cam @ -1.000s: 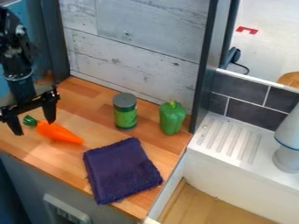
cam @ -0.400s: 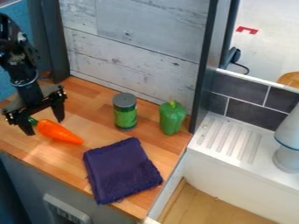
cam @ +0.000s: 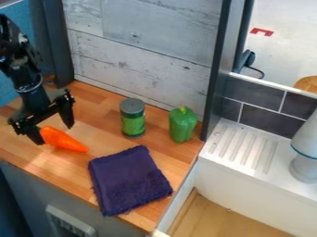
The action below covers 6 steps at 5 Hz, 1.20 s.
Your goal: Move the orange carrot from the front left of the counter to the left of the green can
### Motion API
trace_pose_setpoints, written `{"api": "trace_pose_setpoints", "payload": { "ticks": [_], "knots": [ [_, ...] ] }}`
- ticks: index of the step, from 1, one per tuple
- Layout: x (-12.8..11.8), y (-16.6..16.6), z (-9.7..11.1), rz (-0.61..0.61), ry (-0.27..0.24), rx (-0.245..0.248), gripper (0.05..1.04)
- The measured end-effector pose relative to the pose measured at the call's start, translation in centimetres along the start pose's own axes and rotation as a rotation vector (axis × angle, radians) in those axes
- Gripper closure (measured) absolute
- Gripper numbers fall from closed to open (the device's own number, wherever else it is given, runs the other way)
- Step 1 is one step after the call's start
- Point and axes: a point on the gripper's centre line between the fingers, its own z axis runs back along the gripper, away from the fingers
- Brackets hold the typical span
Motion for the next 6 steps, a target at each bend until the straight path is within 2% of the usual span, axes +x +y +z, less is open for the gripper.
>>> {"api": "trace_pose_setpoints", "payload": {
  "ticks": [1,2,3,4,5,6],
  "knots": [
    [0.5,-0.4,-2.0,0.018,0.012,0.060,0.083],
    [0.0,-1.8,-3.8,0.010,0.000,0.104,0.133],
    [0.5,-2.4,-4.1,0.038,-0.006,0.122,0.405],
    [0.2,-2.6,-4.1,0.042,0.020,0.115,0.499],
    [0.0,-3.6,-2.8,0.036,0.070,0.104,0.498],
    [1.1,-6.7,0.9,0.039,0.087,0.009,0.498]
  ]
}}
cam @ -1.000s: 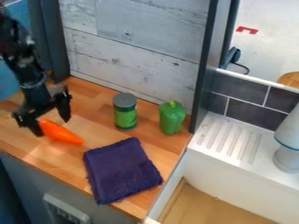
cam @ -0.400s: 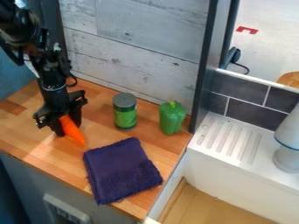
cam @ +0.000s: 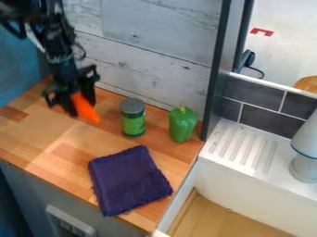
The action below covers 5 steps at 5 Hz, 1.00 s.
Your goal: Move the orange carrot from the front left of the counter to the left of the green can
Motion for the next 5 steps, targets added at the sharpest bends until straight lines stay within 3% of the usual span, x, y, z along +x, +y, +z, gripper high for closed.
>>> {"api": "trace_pose_setpoints", "payload": {
  "ticks": [1,2,4,5],
  "knots": [
    [1.8,-3.6,4.4,0.002,-0.012,-0.069,0.498],
    [3.1,-5.2,4.4,0.039,0.005,-0.062,0.498],
    [6.0,-6.9,0.8,0.137,0.000,-0.009,0.498],
    [6.6,-7.6,-0.2,0.109,-0.043,0.016,0.498]
  ]
}}
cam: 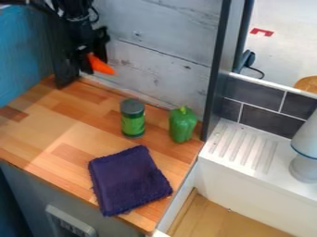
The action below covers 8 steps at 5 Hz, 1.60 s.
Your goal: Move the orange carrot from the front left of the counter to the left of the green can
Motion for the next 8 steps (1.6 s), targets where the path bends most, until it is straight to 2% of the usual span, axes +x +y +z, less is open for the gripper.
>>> {"api": "trace_pose_setpoints", "payload": {
  "ticks": [2,4,5,6,7,8],
  "knots": [
    [0.2,-0.4,-0.6,-0.018,-0.020,0.002,0.498],
    [-0.6,0.4,-1.1,0.000,-0.057,-0.033,0.498],
    [-3.0,3.1,-3.6,0.014,0.016,0.013,0.498],
    [-3.1,2.4,-0.9,0.001,-0.006,-0.060,0.498],
    [-2.8,2.2,-1.7,-0.011,-0.014,-0.048,0.498],
    [-2.5,2.3,-2.8,-0.007,-0.016,-0.014,0.498]
  ]
}}
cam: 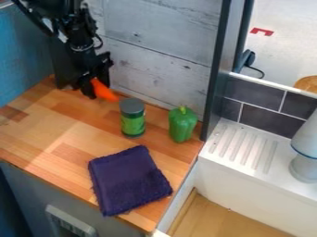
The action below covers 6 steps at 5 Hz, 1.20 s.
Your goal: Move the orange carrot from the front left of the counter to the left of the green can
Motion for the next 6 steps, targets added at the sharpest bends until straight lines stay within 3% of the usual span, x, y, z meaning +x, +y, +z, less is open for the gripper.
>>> {"api": "trace_pose_setpoints", "payload": {
  "ticks": [4,5,6],
  "knots": [
    [-0.4,1.5,-2.1,0.022,-0.008,0.034,0.498],
    [-0.4,1.6,-2.2,0.025,-0.009,0.034,0.420],
    [-0.4,1.6,-2.1,0.025,-0.009,0.036,0.140]
  ]
}}
